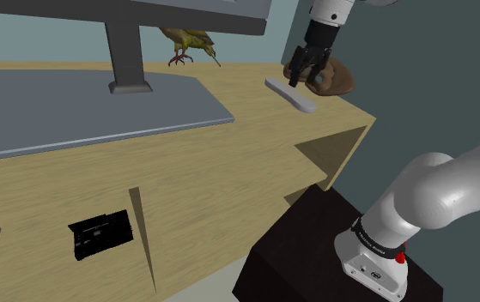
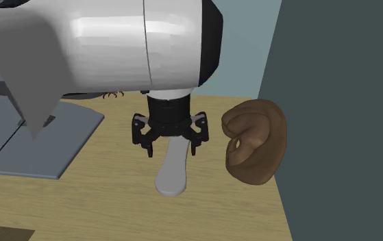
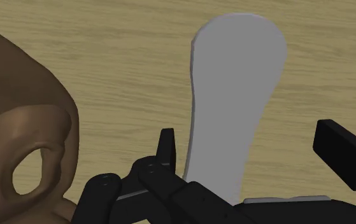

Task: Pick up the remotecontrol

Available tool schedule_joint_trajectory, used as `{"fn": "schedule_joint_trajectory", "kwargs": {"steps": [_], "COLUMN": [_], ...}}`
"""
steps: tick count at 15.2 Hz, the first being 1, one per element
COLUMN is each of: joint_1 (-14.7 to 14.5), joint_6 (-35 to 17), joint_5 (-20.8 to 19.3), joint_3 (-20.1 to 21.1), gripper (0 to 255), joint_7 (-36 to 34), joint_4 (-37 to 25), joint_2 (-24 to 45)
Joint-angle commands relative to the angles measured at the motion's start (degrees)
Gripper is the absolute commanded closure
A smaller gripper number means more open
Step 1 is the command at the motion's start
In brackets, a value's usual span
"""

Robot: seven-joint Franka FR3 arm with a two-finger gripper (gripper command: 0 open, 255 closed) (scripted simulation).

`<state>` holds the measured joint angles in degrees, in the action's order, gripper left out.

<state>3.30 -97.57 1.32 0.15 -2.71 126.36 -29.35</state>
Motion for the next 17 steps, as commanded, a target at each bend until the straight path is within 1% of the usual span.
{"fn": "schedule_joint_trajectory", "kwargs": {"steps": [1,2,9,12,13,17], "joint_1": [1.0,1.4,1.4,1.4,1.4,1.4], "joint_6": [-0.4,-0.3,-5.7,-6.2,-6.2,-6.1], "joint_5": [-0.1,-0.2,-0.2,-0.2,-0.1,-0.2], "joint_3": [0.1,0.1,0.1,0.1,0.1,0.1], "gripper": [0,0,0,0,255,255], "joint_7": [-2.8,-4.0,-3.9,-3.9,-3.9,-3.9], "joint_4": [-4.1,-6.1,-0.6,-0.2,-0.2,-0.1], "joint_2": [5.1,7.4,7.2,7.2,7.2,7.2]}}
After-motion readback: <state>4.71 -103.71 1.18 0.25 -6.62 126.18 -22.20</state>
